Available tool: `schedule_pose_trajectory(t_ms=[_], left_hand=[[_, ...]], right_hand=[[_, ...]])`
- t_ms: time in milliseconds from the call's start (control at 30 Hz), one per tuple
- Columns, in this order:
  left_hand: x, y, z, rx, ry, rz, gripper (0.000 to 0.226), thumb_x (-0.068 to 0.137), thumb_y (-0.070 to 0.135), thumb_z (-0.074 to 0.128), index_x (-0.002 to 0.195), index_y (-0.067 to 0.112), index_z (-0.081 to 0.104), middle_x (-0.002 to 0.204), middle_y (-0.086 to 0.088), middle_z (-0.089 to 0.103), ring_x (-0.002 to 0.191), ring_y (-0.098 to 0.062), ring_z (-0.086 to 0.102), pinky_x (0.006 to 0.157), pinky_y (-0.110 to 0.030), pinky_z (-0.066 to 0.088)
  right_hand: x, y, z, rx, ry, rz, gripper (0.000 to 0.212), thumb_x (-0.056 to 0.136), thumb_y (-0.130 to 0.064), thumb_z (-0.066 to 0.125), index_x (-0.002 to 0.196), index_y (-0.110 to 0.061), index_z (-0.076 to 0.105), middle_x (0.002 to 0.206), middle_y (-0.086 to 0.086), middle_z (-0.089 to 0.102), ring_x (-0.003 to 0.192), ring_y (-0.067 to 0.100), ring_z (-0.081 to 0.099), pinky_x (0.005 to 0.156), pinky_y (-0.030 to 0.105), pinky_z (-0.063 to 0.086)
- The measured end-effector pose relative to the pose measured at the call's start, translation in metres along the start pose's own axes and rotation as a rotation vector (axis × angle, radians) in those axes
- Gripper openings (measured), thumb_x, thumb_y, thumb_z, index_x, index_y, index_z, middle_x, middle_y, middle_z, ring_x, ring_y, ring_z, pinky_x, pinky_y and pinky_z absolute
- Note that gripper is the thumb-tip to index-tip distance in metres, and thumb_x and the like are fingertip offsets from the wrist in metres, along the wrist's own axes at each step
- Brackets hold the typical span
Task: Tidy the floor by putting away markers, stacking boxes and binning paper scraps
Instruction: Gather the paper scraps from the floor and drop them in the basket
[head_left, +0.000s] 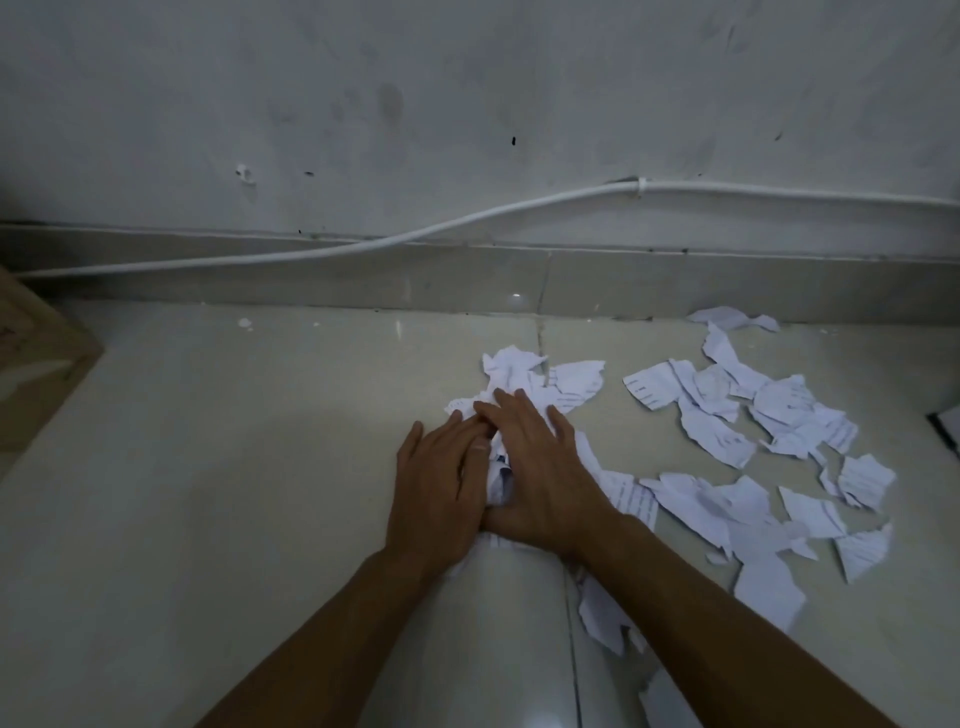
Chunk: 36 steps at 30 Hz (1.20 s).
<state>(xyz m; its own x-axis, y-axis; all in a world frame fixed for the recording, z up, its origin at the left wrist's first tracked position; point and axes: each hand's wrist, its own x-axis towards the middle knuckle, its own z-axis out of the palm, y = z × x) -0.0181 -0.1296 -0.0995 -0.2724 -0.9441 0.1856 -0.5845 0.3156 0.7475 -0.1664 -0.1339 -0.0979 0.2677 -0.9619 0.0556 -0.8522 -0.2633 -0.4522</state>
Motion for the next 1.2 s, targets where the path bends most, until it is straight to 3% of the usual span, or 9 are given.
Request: schedule_pose_trajectory(t_ms=[133,267,367,500,600,767,867,1000,1200], left_hand=[[0.001,-0.003,0.004,-0.137,-0.025,-0.238,0.033,0.098,0.005,0.053,0.128,-0.01,0.053,0.131,-0.023,0.058,0.122,-0.035,0.054,0.112,-0.042,0.032],[0.005,0.004,0.003,-0.092,0.192,-0.255,0.023,0.097,0.032,0.034,0.087,0.017,0.049,0.077,0.005,0.054,0.072,-0.01,0.053,0.07,-0.017,0.036],[0.004,0.01,0.004,-0.159,0.229,-0.259,0.021,0.101,0.033,0.034,0.098,0.022,0.051,0.087,0.009,0.058,0.081,-0.001,0.056,0.076,-0.01,0.038],[-0.003,0.016,0.002,-0.237,0.176,-0.25,0.047,0.099,0.037,0.025,0.108,0.012,0.064,0.103,-0.001,0.067,0.096,-0.015,0.061,0.093,-0.03,0.045],[-0.006,0.023,-0.001,-0.331,0.137,-0.353,0.057,0.102,0.047,0.025,0.118,0.01,0.065,0.114,-0.007,0.069,0.107,-0.019,0.062,0.102,-0.034,0.044],[-0.003,0.038,-0.015,-0.408,0.159,-0.464,0.049,0.103,0.038,0.033,0.125,0.009,0.064,0.124,-0.01,0.067,0.115,-0.021,0.061,0.104,-0.032,0.045],[0.003,0.05,-0.028,-0.501,0.197,-0.48,0.048,0.102,0.044,0.035,0.111,0.014,0.071,0.108,-0.003,0.073,0.102,-0.014,0.066,0.086,-0.02,0.048],[0.008,0.068,-0.06,-0.475,0.199,-0.439,0.049,0.102,0.046,0.034,0.121,0.015,0.068,0.117,-0.006,0.071,0.108,-0.017,0.065,0.102,-0.035,0.048],[0.008,0.088,-0.127,-0.448,0.306,-0.402,0.047,0.101,0.046,0.037,0.113,0.016,0.071,0.109,-0.007,0.072,0.102,-0.02,0.065,0.09,-0.032,0.049]], right_hand=[[0.0,-0.008,0.003,0.095,0.04,0.016,0.062,0.081,-0.038,0.076,0.13,-0.005,0.058,0.134,0.018,0.059,0.127,0.036,0.052,0.114,0.051,0.031],[-0.006,-0.023,0.011,-0.079,0.234,0.018,0.042,0.074,-0.034,0.071,0.106,-0.006,0.069,0.103,0.017,0.072,0.092,0.038,0.07,0.085,0.055,0.053],[-0.005,-0.026,0.014,-0.067,0.286,-0.006,0.031,0.068,-0.02,0.077,0.093,-0.003,0.07,0.088,0.016,0.074,0.076,0.034,0.072,0.07,0.043,0.059],[-0.004,-0.031,0.015,0.136,0.088,0.238,0.04,0.103,-0.032,0.04,0.127,-0.006,0.059,0.129,0.024,0.059,0.117,0.038,0.057,0.094,0.021,0.042],[-0.009,-0.039,0.02,0.262,-0.131,0.361,0.095,0.081,-0.059,-0.003,0.144,0.0,0.037,0.156,0.019,0.033,0.142,0.026,0.034,0.099,-0.001,0.018],[-0.007,-0.04,-0.008,0.328,-0.034,0.295,0.043,0.099,-0.008,0.054,0.138,0.007,0.042,0.146,0.022,0.045,0.136,0.03,0.043,0.083,-0.012,0.011],[-0.004,-0.053,-0.037,0.299,0.107,0.145,0.03,0.095,-0.004,0.062,0.122,0.008,0.06,0.125,0.026,0.062,0.116,0.033,0.059,0.092,0.002,0.027],[-0.005,-0.087,-0.073,0.196,0.271,0.003,0.01,0.088,-0.008,0.069,0.092,0.001,0.069,0.09,0.017,0.072,0.084,0.027,0.066,0.081,0.024,0.045],[0.007,-0.147,-0.11,0.191,0.353,-0.083,0.003,0.081,-0.003,0.071,0.081,-0.004,0.068,0.081,0.011,0.072,0.073,0.008,0.052,0.079,-0.006,0.024]])
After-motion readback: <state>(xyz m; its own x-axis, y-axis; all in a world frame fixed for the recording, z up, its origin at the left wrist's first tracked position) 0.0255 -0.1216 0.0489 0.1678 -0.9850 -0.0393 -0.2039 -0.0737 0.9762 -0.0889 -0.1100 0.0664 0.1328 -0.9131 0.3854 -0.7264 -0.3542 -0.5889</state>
